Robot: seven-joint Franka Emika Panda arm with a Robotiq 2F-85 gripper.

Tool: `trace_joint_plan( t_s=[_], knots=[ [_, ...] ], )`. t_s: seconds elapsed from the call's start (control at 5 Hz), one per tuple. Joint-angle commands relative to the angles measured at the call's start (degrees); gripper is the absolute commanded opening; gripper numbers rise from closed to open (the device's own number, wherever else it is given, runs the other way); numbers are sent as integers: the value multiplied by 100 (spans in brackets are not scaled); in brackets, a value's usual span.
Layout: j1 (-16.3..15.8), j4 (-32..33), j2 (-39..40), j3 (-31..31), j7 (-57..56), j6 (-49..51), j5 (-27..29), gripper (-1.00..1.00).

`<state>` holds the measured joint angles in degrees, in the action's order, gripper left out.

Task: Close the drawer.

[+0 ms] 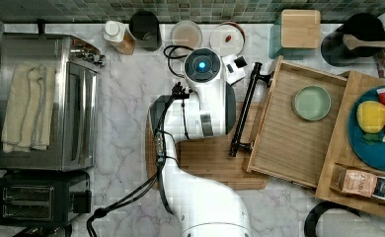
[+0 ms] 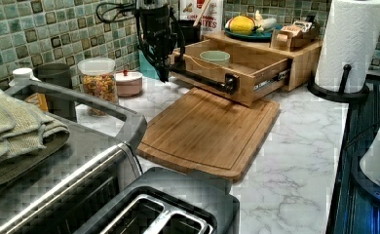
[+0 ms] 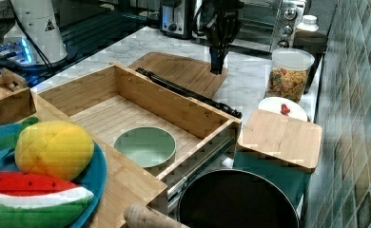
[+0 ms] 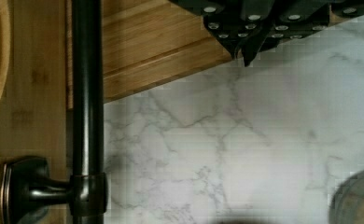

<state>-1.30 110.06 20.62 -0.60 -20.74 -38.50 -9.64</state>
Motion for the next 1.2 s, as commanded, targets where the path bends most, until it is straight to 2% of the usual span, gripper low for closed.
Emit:
trace_joint_plan(
  t_s=[0.2, 0.6, 1.2],
  knots=[
    [-17, -1070, 273, -222, 317, 240, -394, -100],
    [27, -1018, 245, -398, 699, 465, -217, -100],
    [472, -805, 127, -548, 190, 534, -41, -100]
  ],
)
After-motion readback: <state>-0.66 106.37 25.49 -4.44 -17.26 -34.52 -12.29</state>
